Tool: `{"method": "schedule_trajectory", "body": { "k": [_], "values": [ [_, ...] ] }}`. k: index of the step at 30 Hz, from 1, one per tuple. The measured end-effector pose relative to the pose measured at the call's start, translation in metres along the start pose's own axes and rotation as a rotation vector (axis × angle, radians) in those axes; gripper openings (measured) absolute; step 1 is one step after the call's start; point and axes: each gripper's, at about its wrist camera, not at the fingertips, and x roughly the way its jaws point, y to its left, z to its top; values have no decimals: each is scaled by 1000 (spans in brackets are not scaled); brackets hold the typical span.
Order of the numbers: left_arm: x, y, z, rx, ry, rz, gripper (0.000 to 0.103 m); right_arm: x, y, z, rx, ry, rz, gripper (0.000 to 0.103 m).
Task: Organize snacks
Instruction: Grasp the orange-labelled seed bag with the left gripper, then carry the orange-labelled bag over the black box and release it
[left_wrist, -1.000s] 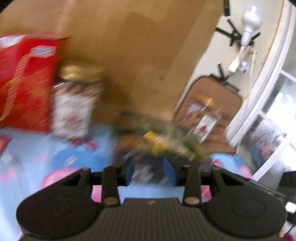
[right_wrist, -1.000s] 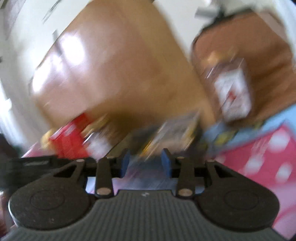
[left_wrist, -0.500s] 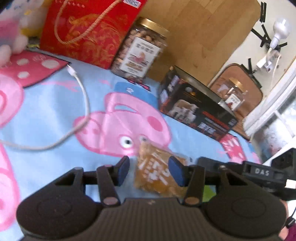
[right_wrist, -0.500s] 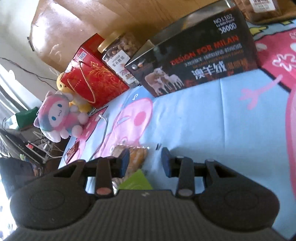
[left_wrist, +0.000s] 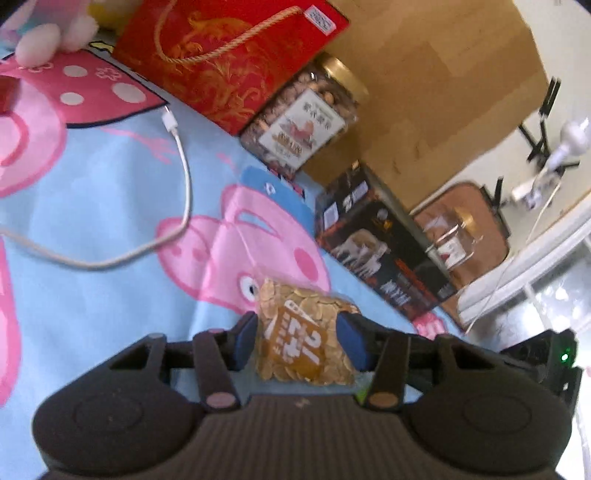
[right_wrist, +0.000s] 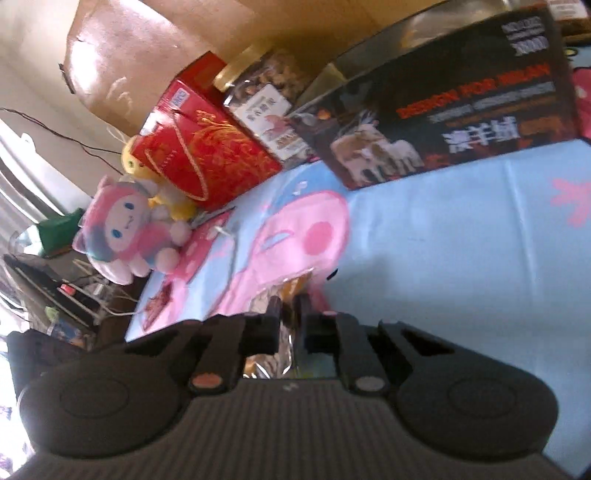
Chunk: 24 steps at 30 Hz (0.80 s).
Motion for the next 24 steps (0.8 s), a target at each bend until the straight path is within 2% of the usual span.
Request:
{"method": "schedule_trajectory", "body": {
  "k": [3, 6, 8, 12, 19, 24],
  "values": [
    [-9, 4, 5, -4, -23, -32, 46, -4, 0, 4, 15, -21, 52, 11],
    [-3, 5, 9, -21, -7, -45, 46, -10, -1, 5, 38, -30, 103, 10],
    [1, -2, 12, -19, -2, -59, 46, -15, 4, 7, 15, -50, 108, 10],
    [12, -36, 27, 56, -15, -73, 46, -33, 6, 22, -7, -123, 104, 10],
    [55, -109, 75, 182, -31, -102, 46, -59, -9, 75, 11, -269, 96, 10],
    [103, -150, 101, 293, -53, -51, 46, -56, -28, 118, 19, -353, 58, 10]
  ]
}}
